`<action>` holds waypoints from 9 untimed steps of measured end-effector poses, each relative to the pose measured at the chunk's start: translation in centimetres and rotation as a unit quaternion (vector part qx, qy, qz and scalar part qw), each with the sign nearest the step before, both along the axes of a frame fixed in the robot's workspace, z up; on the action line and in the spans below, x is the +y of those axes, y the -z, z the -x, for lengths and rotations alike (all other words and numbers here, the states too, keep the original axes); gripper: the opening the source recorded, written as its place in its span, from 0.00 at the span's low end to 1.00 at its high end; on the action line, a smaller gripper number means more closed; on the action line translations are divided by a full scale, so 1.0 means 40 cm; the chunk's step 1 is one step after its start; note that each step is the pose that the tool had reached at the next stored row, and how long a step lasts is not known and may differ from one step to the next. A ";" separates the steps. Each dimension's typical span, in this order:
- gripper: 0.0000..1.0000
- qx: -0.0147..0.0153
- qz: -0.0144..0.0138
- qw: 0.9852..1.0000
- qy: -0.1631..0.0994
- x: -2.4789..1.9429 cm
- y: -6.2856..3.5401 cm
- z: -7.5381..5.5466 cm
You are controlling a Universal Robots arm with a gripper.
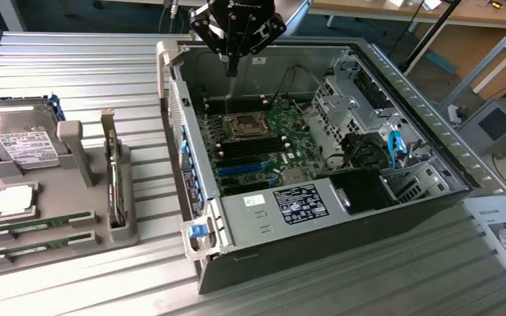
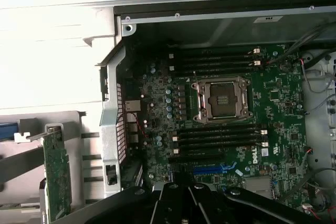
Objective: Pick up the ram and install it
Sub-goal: 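Reach for the ram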
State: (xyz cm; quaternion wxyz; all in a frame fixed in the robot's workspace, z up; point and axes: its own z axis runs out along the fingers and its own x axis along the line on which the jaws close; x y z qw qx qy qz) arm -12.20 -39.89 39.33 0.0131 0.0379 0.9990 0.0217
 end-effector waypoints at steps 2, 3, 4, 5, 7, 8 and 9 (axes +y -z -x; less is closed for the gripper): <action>0.11 0.000 0.000 1.000 0.000 0.000 0.000 0.001; 0.11 0.000 0.000 1.000 0.000 0.000 0.000 0.002; 0.11 0.000 0.000 1.000 0.000 0.000 0.000 0.004; 0.11 0.000 0.000 1.000 0.000 0.000 0.000 0.007; 0.11 0.000 0.000 1.000 0.000 0.000 0.000 0.012; 0.11 0.000 0.000 1.000 0.000 0.000 0.000 0.014; 0.11 0.000 0.000 1.000 0.000 0.000 0.000 0.017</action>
